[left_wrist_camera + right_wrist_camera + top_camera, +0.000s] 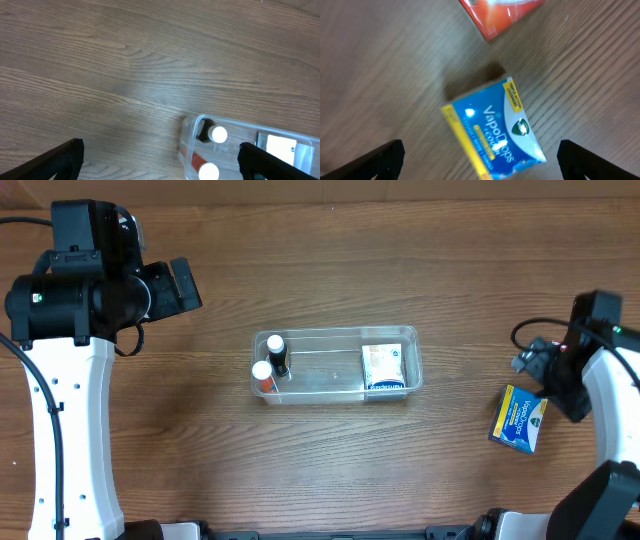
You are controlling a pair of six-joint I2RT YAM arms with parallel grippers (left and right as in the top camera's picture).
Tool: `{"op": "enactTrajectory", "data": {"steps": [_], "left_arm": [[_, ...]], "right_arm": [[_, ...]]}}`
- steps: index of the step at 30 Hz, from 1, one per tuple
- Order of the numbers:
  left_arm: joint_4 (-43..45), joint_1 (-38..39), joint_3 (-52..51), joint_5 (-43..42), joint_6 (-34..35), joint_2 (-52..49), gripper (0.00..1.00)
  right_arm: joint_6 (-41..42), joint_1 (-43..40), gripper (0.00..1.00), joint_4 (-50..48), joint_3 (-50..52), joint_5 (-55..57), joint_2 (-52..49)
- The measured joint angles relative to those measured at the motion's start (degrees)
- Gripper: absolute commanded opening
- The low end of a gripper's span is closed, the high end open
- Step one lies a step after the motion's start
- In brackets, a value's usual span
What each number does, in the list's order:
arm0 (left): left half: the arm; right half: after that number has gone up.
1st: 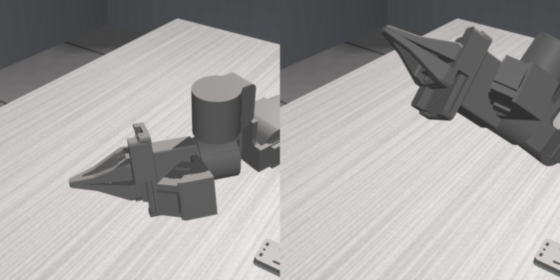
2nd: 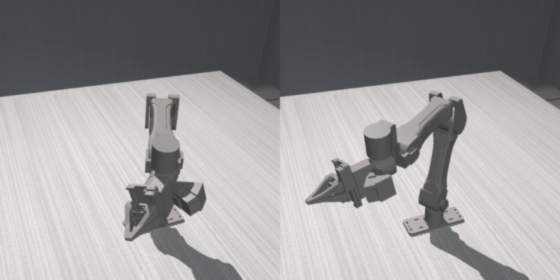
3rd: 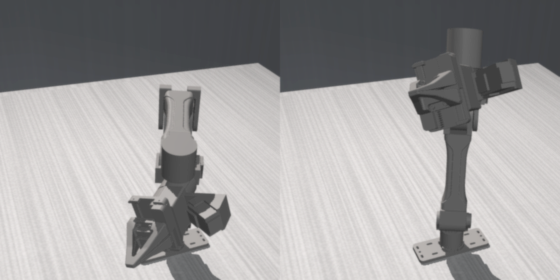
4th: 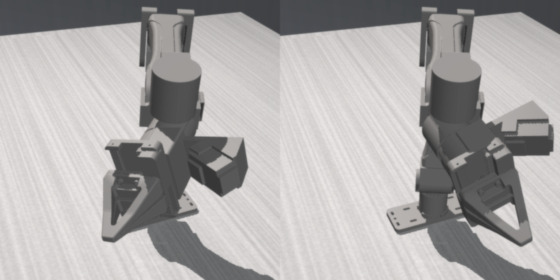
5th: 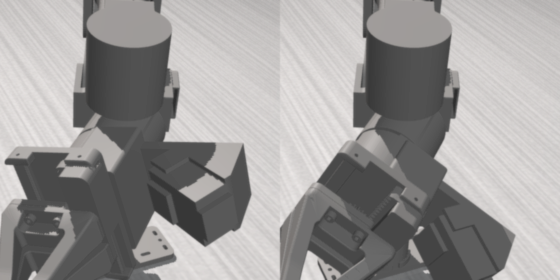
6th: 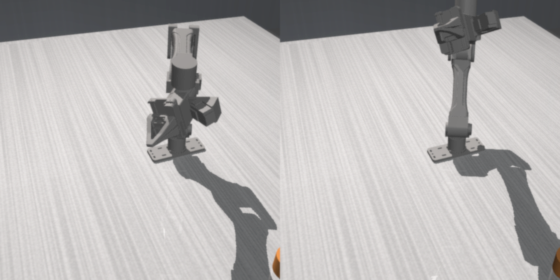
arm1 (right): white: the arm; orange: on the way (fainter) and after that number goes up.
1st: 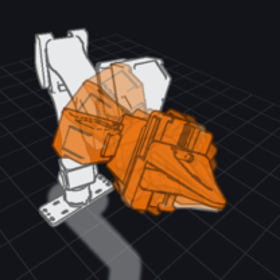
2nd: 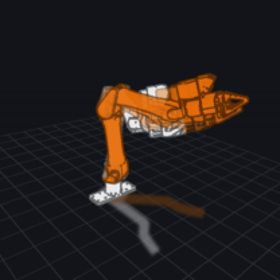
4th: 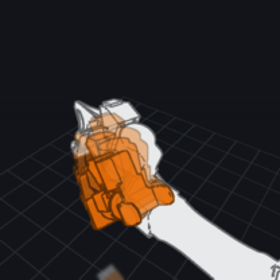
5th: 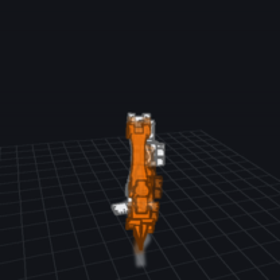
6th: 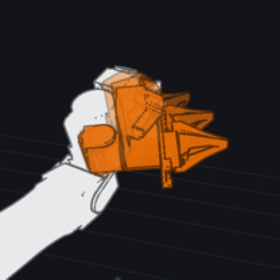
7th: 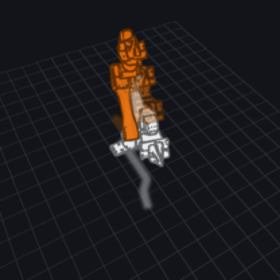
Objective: Pack container
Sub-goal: 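Move the right gripper to the blue Vapo box and grasp it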
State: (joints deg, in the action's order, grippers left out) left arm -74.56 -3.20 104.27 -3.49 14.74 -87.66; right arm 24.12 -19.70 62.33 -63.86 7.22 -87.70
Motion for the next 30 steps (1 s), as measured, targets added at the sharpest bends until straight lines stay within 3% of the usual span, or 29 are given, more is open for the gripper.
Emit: {"op": "enactTrajectory", "data": {"steps": [4, 20, 30], "left_arm": [[0.0, 0.0, 0.0, 0.0, 0.0, 0.0, 1.0], [0.0, 0.0, 0.0, 0.0, 0.0, 0.0, 1.0], [0.0, 0.0, 0.0, 0.0, 0.0, 0.0, 1.0]], "right_arm": [[-3.2, -0.2, 1.0, -6.3, 7.1, -0.7, -0.4], [-8.5, -0.2, 1.0, -17.2, 15.5, 0.3, -1.9], [-9.0, -0.2, 1.0, -18.2, 17.0, -0.6, -1.9]]}}
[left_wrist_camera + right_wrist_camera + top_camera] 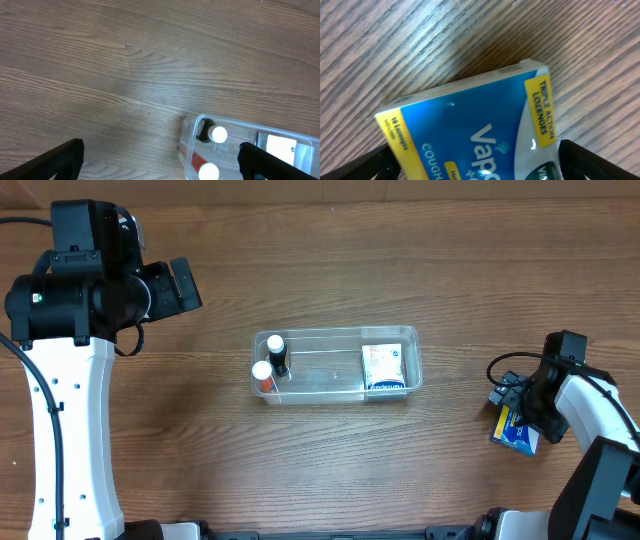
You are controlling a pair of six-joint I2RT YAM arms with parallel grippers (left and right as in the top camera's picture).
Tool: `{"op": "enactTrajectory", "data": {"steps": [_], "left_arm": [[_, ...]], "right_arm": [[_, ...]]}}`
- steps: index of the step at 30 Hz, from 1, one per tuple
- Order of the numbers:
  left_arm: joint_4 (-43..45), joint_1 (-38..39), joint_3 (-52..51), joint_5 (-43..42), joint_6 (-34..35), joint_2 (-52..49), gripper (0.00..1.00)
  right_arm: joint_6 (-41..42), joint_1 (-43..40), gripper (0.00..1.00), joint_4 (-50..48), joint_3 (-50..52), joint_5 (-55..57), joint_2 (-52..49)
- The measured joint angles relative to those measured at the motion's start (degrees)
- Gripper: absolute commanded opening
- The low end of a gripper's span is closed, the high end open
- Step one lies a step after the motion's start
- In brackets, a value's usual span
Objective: Pack container
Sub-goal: 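Move the right gripper to the blue Vapo box and grasp it, then lower the blue Vapo box into the container's middle and release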
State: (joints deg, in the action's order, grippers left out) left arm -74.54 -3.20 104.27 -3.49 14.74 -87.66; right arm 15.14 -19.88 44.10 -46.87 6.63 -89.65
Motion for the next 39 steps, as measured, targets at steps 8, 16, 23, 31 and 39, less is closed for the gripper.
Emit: {"op": "enactTrajectory", "data": {"steps": [8, 16, 23, 31, 39], "left_arm": [[0.0, 0.0, 0.0, 0.0, 0.0, 0.0, 1.0], [-0.3, 0.0, 0.0, 0.0, 0.0, 0.0, 1.0], [-0.3, 0.0, 0.0, 0.0, 0.0, 0.0, 1.0], [-0.3, 0.0, 0.0, 0.0, 0.0, 0.0, 1.0], [-0.3, 0.0, 0.0, 0.0, 0.0, 0.0, 1.0]], "right_arm": [[-0.2, 0.0, 0.94, -0.1, 0.4, -1.7, 0.0], [-0.2, 0.0, 0.69, 0.0, 0.4, -2.3, 0.0], [-0.2, 0.0, 0.69, -0.1, 0.4, -2.4, 0.0], [-0.2, 0.0, 0.67, 0.1, -0.2, -3.3, 0.0], [-1.7, 3.5, 0.66, 14.1, -16.6, -5.2, 0.0]]}}
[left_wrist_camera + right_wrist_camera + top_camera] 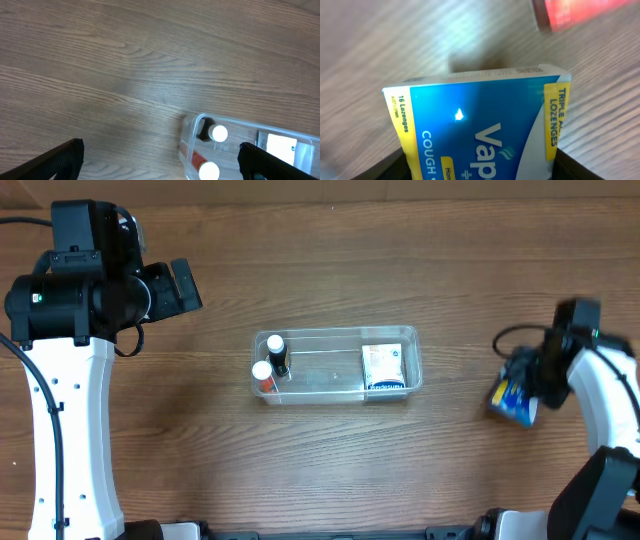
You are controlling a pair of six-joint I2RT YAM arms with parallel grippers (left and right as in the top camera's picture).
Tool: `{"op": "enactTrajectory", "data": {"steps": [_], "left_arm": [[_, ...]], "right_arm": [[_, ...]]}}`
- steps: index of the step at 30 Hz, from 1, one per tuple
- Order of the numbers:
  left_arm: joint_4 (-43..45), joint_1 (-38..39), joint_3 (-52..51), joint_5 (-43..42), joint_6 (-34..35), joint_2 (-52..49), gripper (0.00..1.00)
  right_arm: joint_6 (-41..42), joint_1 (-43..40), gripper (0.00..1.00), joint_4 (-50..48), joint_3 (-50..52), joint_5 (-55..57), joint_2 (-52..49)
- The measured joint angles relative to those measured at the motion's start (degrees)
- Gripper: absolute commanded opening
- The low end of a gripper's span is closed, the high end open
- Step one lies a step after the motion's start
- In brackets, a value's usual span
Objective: Pack container
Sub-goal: 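Lower the blue Vapo box into the container's middle and release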
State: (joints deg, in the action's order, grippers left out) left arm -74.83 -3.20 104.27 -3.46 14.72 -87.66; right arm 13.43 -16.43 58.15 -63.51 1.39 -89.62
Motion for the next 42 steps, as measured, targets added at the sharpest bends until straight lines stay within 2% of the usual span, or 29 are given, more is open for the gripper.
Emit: {"op": "enactTrajectory", "data": {"steps": [6, 10, 16, 21, 25, 33, 42], "left_arm": [[-0.1, 0.0, 0.0, 0.0, 0.0, 0.0, 1.0], [-0.2, 0.0, 0.0, 0.0, -0.1, 0.0, 1.0], [-0.2, 0.0, 0.0, 0.0, -0.1, 0.0, 1.0], [-0.2, 0.0, 0.0, 0.0, -0.1, 0.0, 1.0], [-0.2, 0.0, 0.0, 0.0, -0.1, 0.0, 1.0], [-0.2, 0.0, 0.0, 0.0, -0.2, 0.0, 1.0], [-0.2, 0.0, 0.0, 0.0, -0.1, 0.0, 1.0]], "right_arm": [[-0.8, 11.4, 0.65, 9.8, -19.0, -0.2, 0.5], [-0.8, 21.3, 0.64, 10.8, -26.7, -0.5, 0.9], [2.7, 36.9, 0.65, 8.5, -28.3, -1.2, 1.0], [5.4, 45.5, 0.65, 5.2, -28.3, -1.2, -1.7], [7.7, 49.3, 0.65, 4.8, -28.3, -1.4, -6.9], [11.0, 51.0, 0.65, 4.3, -28.3, -2.6, -18.2], [12.4, 51.3, 0.65, 2.6, -29.1, -2.3, -21.6]]}}
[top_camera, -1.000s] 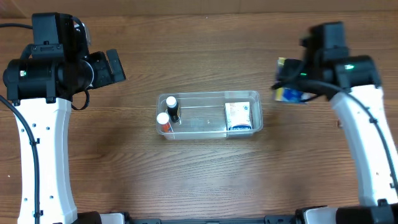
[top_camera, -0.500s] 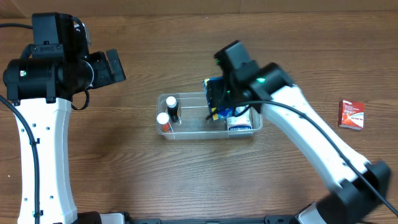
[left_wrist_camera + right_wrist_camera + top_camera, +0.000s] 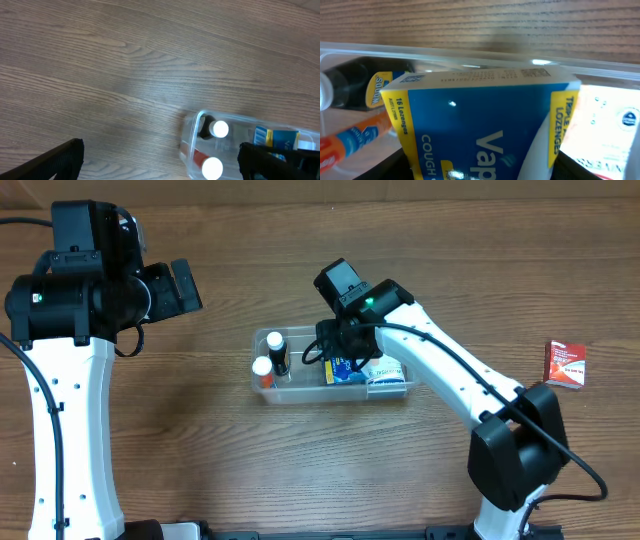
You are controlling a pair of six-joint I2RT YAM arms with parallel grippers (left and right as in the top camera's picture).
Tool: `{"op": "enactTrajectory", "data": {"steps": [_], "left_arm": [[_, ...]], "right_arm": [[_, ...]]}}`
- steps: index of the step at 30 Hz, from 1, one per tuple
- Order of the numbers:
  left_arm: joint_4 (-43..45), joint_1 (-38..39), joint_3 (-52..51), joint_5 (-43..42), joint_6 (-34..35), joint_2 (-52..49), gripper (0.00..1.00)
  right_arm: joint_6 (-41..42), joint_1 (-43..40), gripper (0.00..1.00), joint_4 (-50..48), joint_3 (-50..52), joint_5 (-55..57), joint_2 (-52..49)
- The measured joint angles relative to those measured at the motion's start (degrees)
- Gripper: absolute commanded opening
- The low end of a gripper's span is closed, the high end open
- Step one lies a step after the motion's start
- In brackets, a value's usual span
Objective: Pack container
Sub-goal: 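Lower the blue Vapo box into the container's middle and release, then move the right gripper to the red box and grasp it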
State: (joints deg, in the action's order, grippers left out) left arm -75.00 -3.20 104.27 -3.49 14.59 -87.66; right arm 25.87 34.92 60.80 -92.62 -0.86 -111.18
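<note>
A clear plastic container (image 3: pixel 300 395) lies mid-table. In its left end are a dark bottle (image 3: pixel 276 348) and an orange tube (image 3: pixel 262 372), both white-capped; a white packet (image 3: pixel 389 377) fills its right end. My right gripper (image 3: pixel 345 362) is shut on a blue and yellow lozenge box (image 3: pixel 480 125), held in the container's middle between the bottles and the packet. Whether the box rests on the floor cannot be told. My left gripper (image 3: pixel 186 286) hangs open at the far left, away from the container (image 3: pixel 192 150), with nothing between its fingers.
A small red box (image 3: pixel 567 364) lies flat on the table at the far right. The right arm stretches from the front right across the container's right half. The left arm's white column stands along the left edge.
My right gripper has moved with the blue box from the table's right side to the middle of the container. The red box now shows at the far right. The left arm is unchanged.
My right gripper was open over the blue box lying at the table's right side, then low around it. Later it was shut on the box, a little further back. Now the box is held inside the container. The left arm stayed still throughout.
</note>
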Motion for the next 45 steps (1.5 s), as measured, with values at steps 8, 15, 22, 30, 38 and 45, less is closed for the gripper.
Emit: {"op": "enactTrajectory", "data": {"steps": [8, 15, 22, 30, 38, 45], "left_arm": [[0.0, 0.0, 0.0, 0.0, 0.0, 0.0, 1.0], [0.0, 0.0, 0.0, 0.0, 0.0, 0.0, 1.0], [0.0, 0.0, 0.0, 0.0, 0.0, 0.0, 1.0], [0.0, 0.0, 0.0, 0.0, 0.0, 0.0, 1.0], [-0.2, 0.0, 0.0, 0.0, 0.0, 0.0, 1.0], [-0.2, 0.0, 0.0, 0.0, 0.0, 0.0, 1.0]], "right_arm": [[0.5, 0.0, 0.65, 0.5, 0.0, -0.5, -4.2], [0.8, 0.0, 0.71, 1.0, 0.0, -0.4, -4.2], [0.9, 0.0, 0.94, 1.8, 0.0, -0.4, -4.2], [0.9, 0.0, 0.92, 1.8, 0.0, -0.5, -4.2], [1.0, -3.0, 1.0, 5.4, -2.6, 1.0, -1.5], [1.1, -21.8, 1.0, 8.9, -10.5, 2.4, 12.6]]}}
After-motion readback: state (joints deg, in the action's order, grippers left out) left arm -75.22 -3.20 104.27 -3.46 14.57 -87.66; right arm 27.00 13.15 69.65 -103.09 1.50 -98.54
